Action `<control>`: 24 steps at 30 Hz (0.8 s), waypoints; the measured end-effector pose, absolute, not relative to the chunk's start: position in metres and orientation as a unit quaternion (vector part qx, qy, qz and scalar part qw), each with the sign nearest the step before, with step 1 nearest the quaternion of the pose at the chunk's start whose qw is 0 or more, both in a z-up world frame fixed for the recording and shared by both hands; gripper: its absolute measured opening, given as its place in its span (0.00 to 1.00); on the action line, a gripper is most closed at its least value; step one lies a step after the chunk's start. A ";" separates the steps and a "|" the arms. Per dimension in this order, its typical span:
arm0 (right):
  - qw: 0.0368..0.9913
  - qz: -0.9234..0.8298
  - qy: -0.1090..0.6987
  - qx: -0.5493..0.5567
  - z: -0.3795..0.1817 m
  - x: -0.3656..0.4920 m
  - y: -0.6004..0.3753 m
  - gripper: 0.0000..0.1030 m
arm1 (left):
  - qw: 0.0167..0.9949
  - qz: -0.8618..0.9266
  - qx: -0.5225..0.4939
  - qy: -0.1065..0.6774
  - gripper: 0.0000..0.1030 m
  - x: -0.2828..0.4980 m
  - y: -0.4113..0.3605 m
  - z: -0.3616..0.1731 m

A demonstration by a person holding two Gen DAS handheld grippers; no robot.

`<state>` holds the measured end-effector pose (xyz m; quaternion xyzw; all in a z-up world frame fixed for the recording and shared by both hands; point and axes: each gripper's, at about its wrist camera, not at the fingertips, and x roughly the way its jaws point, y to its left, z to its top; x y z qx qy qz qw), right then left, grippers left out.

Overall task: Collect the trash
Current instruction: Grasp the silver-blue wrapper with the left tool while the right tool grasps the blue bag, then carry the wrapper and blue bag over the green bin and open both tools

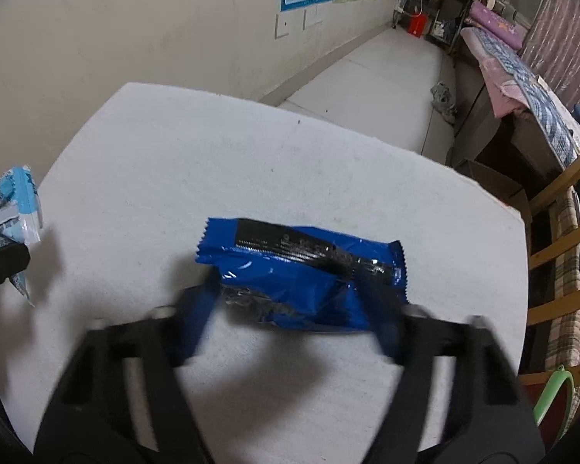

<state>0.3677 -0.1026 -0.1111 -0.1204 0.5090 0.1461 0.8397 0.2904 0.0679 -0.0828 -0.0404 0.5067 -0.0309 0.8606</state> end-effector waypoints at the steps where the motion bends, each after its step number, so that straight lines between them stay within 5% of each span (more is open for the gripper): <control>1: 0.837 0.144 0.513 -0.122 -0.113 0.368 -0.103 0.40 | 0.861 -0.031 -0.040 0.506 0.41 0.290 0.068 -0.083; 3: 0.838 0.143 0.512 -0.123 -0.114 0.366 -0.104 0.36 | 0.861 -0.032 -0.042 0.506 0.41 0.290 0.068 -0.083; 7: 0.839 0.141 0.510 -0.126 -0.111 0.361 -0.106 0.09 | 0.863 -0.031 -0.045 0.502 0.41 0.287 0.068 -0.081; 24: 0.858 0.144 0.492 -0.038 -0.046 0.294 -0.156 0.07 | 0.869 -0.062 -0.041 0.490 0.41 0.248 0.026 -0.050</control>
